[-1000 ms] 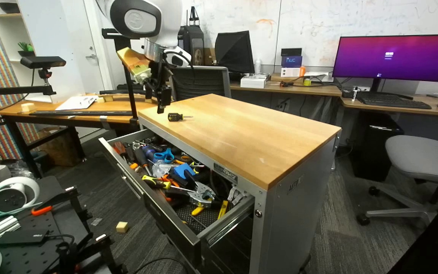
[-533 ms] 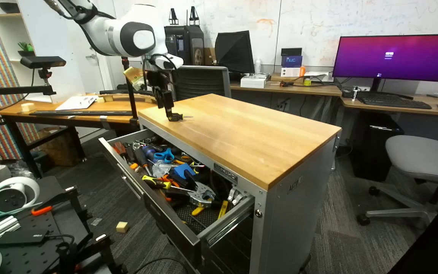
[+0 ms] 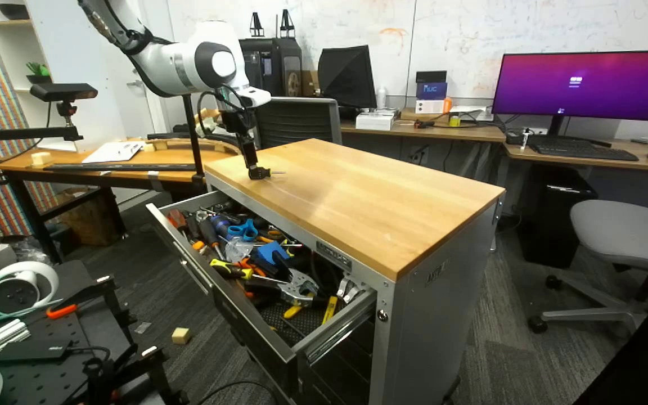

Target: Put the screwdriver in the open drawer then close drawer

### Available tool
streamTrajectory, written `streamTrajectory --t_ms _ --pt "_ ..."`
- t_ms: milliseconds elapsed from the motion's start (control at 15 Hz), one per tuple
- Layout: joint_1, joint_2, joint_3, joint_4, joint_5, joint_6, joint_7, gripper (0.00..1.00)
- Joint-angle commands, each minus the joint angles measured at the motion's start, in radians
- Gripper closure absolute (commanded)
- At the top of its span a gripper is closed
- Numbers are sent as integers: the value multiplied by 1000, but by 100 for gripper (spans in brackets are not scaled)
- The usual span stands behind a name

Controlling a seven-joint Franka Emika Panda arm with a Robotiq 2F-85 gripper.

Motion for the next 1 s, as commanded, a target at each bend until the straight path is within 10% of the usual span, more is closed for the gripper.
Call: streamTrajectory --t_ms 0,333,933 --pt "26 26 -26 53 -78 -25 136 51" --pt "20 13 -52 35 -186 -30 270 85" --pt "-142 -126 48 -271 34 108 -33 86"
